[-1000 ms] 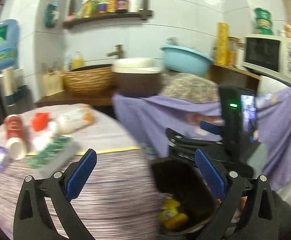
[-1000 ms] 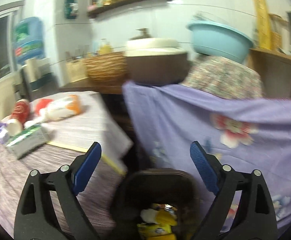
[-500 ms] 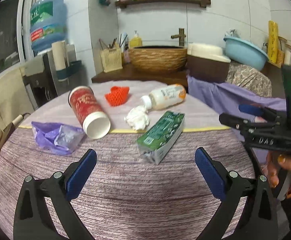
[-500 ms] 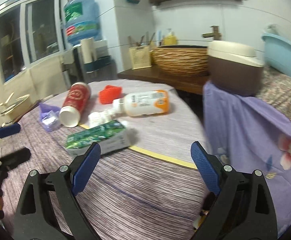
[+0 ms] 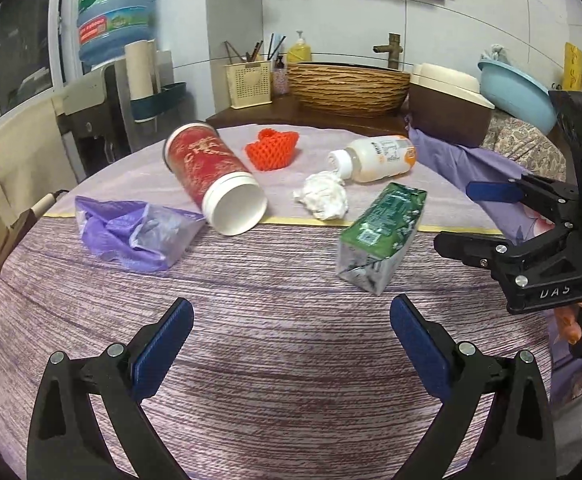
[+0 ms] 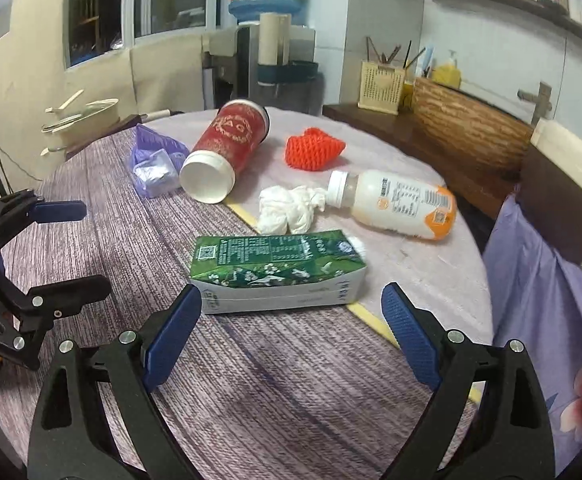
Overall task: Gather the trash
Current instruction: 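Grasp the green milk carton with the right gripper and lift it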
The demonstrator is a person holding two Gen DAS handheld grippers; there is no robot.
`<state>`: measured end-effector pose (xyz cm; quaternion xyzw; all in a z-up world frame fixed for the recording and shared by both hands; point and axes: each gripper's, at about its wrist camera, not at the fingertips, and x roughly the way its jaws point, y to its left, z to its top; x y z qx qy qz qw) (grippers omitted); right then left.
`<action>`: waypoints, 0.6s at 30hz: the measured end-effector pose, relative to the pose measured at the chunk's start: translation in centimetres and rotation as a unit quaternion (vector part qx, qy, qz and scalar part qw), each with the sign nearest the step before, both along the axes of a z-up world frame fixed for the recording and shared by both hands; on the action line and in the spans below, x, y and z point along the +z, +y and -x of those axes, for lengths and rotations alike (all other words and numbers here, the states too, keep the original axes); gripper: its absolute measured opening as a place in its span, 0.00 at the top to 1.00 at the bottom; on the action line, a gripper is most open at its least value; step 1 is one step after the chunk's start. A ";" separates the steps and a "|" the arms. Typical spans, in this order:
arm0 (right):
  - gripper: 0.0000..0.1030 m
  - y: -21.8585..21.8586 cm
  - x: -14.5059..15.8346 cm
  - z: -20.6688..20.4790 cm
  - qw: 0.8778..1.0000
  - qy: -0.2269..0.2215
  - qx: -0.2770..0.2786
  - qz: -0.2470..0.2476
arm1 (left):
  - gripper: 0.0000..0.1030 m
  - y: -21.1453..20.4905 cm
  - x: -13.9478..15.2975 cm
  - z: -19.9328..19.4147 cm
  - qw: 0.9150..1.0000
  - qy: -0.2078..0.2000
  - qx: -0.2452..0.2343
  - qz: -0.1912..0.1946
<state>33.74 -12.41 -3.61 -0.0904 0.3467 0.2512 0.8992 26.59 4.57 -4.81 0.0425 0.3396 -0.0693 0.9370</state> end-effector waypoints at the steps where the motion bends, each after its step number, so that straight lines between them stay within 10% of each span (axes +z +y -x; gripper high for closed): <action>1: 0.12 0.1 -0.2 -0.3 1.000 0.021 -0.011 -0.013 | 0.05 0.3 0.0 0.0 1.000 0.000 0.004 0.000; 10: 0.13 -0.5 -2.2 -4.1 0.954 0.210 -0.102 -0.188 | 0.05 2.4 1.8 0.9 0.998 -0.037 0.041 0.001; 18: 0.21 1.1 -4.1 -7.0 0.921 0.268 -0.186 -0.213 | 0.05 5.1 1.9 1.7 0.997 -0.042 0.060 -0.008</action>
